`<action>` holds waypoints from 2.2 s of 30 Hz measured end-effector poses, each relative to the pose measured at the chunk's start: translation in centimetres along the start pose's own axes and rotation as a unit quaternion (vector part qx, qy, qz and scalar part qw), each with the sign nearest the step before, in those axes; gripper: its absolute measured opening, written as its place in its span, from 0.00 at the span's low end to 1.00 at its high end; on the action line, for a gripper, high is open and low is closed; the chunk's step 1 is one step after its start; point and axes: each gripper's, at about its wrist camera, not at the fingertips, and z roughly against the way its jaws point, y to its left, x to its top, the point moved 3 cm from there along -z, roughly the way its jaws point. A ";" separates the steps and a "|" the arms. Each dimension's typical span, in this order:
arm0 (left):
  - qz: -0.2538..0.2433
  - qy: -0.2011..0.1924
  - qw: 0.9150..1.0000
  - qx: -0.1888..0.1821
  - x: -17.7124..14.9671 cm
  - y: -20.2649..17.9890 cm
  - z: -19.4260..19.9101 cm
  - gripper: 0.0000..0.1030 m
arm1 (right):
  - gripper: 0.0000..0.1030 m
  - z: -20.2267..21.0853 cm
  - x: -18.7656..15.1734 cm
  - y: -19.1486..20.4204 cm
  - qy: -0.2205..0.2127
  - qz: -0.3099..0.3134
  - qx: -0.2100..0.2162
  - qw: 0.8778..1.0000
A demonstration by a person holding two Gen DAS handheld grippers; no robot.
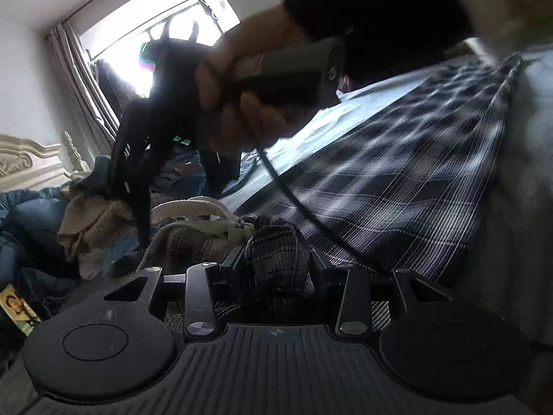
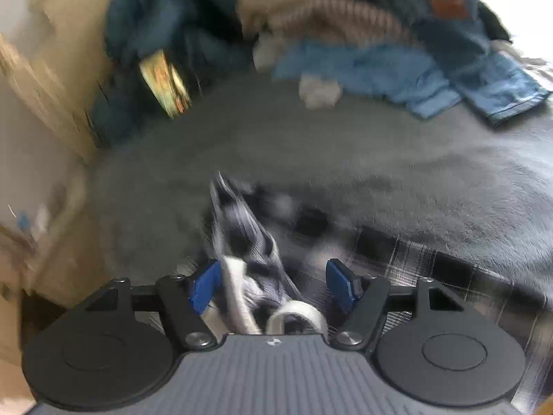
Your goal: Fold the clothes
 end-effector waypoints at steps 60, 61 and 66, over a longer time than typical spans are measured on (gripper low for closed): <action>0.249 0.019 0.967 -0.044 -0.3 8.9 5.9 0.58 | 0.11 8.5 -11.7 2.5 -0.112 -0.123 0.129 0.978; 0.256 0.018 0.965 -0.048 -0.3 9.2 5.6 0.58 | 0.11 7.9 -12.1 2.0 -0.098 -0.126 0.110 0.981; 0.243 0.034 0.968 -0.042 -0.2 8.2 3.1 0.58 | 0.12 5.4 -13.6 -0.7 -0.071 -0.159 0.061 0.983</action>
